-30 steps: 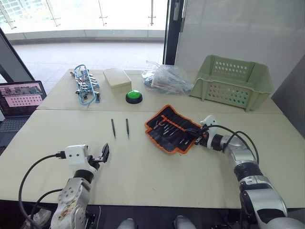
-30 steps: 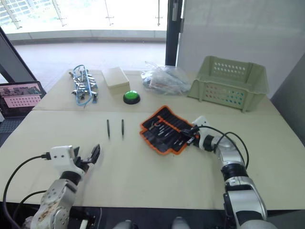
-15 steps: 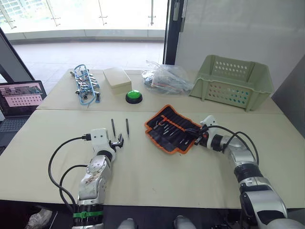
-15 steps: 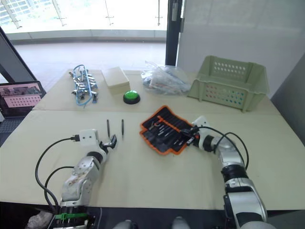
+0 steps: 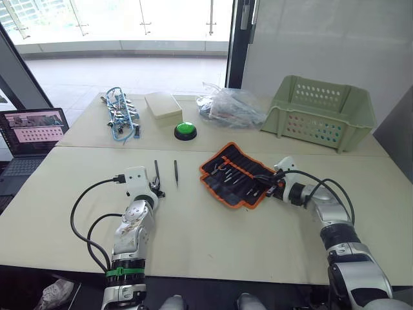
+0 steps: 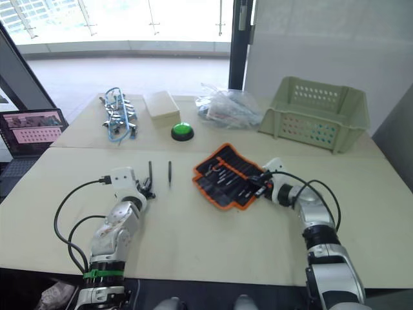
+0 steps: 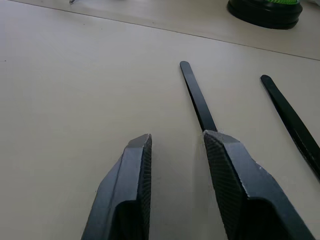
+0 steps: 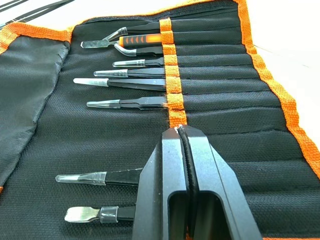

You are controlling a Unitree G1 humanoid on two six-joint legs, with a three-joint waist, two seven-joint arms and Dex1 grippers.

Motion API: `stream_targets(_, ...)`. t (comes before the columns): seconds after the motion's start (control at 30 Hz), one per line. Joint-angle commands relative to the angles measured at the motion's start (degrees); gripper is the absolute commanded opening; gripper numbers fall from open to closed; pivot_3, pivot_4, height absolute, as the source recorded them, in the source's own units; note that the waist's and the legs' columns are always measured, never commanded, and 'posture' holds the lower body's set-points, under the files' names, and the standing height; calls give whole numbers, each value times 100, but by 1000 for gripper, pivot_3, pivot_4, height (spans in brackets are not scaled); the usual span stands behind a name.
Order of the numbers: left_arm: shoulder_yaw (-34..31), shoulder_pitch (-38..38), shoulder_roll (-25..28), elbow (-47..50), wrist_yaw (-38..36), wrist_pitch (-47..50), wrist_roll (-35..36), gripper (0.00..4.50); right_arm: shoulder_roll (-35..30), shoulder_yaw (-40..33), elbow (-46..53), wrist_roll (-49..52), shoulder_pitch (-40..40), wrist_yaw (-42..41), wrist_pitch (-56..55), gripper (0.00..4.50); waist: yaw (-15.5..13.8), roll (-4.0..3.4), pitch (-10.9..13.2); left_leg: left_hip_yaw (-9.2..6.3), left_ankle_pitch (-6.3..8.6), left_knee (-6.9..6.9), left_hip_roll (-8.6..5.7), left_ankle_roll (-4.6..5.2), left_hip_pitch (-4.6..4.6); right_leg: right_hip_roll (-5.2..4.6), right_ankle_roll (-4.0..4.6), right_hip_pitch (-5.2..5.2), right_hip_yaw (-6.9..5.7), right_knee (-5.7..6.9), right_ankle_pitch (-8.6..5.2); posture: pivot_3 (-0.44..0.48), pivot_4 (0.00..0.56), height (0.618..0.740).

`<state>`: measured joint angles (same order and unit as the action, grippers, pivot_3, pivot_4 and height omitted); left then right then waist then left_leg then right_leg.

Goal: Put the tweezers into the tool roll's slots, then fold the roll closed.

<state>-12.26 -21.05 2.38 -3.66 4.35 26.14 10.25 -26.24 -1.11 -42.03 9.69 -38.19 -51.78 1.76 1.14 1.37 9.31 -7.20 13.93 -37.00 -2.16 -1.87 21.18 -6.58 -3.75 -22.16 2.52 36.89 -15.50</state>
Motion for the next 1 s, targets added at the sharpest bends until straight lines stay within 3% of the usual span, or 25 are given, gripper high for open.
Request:
stream_targets(0.03, 92, 39, -28, -66, 63, -31, -91, 363, -12, 72, 82, -112, 112, 21, 96, 0, -18, 0, 0, 0, 0, 0, 0, 0, 0, 0, 0, 0, 0, 0, 0, 0, 150, 740)
stream_targets(0.07, 78, 69, 28, -39, 80, -75, -150, 44, -9, 68, 90, -109, 120, 30, 105, 0, -22, 0, 0, 0, 0, 0, 0, 0, 0, 0, 0, 0, 0, -1, 0, 0, 150, 740)
stream_targets(0.1, 50, 103, 98, -10, 82, -127, -201, 13, -9, 67, 101, -108, 127, 37, 109, 0, -22, 0, 0, 0, 0, 0, 0, 0, 0, 0, 0, 0, 0, -1, 0, 0, 150, 740)
stream_targets(0.33, 20, 292, 461, 140, -15, -325, -344, 13, -20, 62, 131, -90, 118, 70, 135, 0, 4, 0, 0, 0, -1, 2, 2, -2, 1, 3, 0, -6, 0, -1, 0, 0, 150, 740)
stream_targets(0.57, -4, 324, 385, 183, 79, -378, -310, 13, -28, 68, 112, -93, 88, 61, 147, 0, 4, 0, 0, 0, -1, 3, 5, -2, 1, 5, 0, -6, 0, -1, 0, 0, 150, 740)
stream_targets(0.9, -44, -37, 158, 772, 12, -128, 111, 3144, -66, 66, 155, -90, 92, 35, 176, 0, -8, 3, 2, 0, -2, 2, 5, -3, 4, 5, 0, -8, 0, -1, 0, 0, 150, 740)
stream_targets(1.0, 108, -167, 94, 710, 101, 325, 37, 3144, -75, 66, 161, -89, 94, 29, 182, 0, -8, 3, 2, 0, -2, 2, 5, -3, 5, 5, 0, -6, 0, -2, 0, 0, 150, 740)
